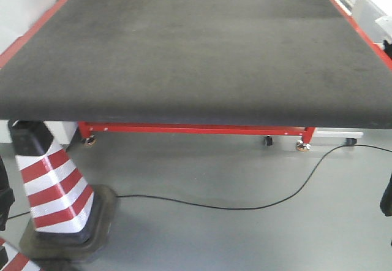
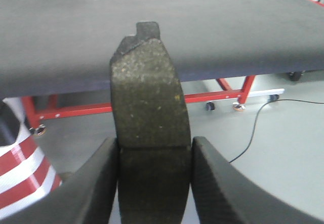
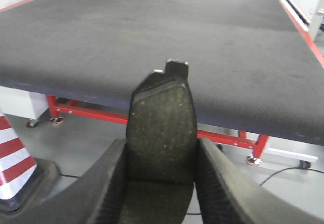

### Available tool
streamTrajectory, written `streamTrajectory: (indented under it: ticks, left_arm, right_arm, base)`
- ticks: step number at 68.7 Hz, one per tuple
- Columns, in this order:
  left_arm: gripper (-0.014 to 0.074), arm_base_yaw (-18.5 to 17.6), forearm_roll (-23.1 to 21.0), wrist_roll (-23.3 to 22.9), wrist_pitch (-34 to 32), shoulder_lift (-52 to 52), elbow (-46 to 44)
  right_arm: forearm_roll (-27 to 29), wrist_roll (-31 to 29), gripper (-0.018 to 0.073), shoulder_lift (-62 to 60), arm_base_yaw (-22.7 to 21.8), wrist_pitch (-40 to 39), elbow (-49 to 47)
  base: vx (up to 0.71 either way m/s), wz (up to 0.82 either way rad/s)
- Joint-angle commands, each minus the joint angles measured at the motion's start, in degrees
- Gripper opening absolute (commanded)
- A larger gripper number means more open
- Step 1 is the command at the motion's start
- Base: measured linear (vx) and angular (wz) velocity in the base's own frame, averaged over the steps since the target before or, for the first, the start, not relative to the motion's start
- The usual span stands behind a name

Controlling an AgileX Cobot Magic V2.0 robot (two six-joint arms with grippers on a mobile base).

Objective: Move and align brake pads A on conveyor
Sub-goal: 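Approach the conveyor belt holding both pads above it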

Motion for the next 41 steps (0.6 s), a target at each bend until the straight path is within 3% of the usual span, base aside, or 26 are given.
streamTrajectory:
  ticks: [1, 41]
  left_arm:
    - [-0.0006, -0.1, 0.1, -0.1, -5.6, 0.4, -1.7]
    - [-0.0006, -0.1, 0.1, -0.1, -5.7, 0.4, -1.7]
  right_arm:
    - [0.1, -0.6, -0.0004, 0.3, -0.1, -5.5, -1.8]
    - [0.1, -0.6, -0.0004, 0.3, -0.1, -5.5, -1.8]
  base:
    - [0.13, -0.25]
    - [0.24, -0.03]
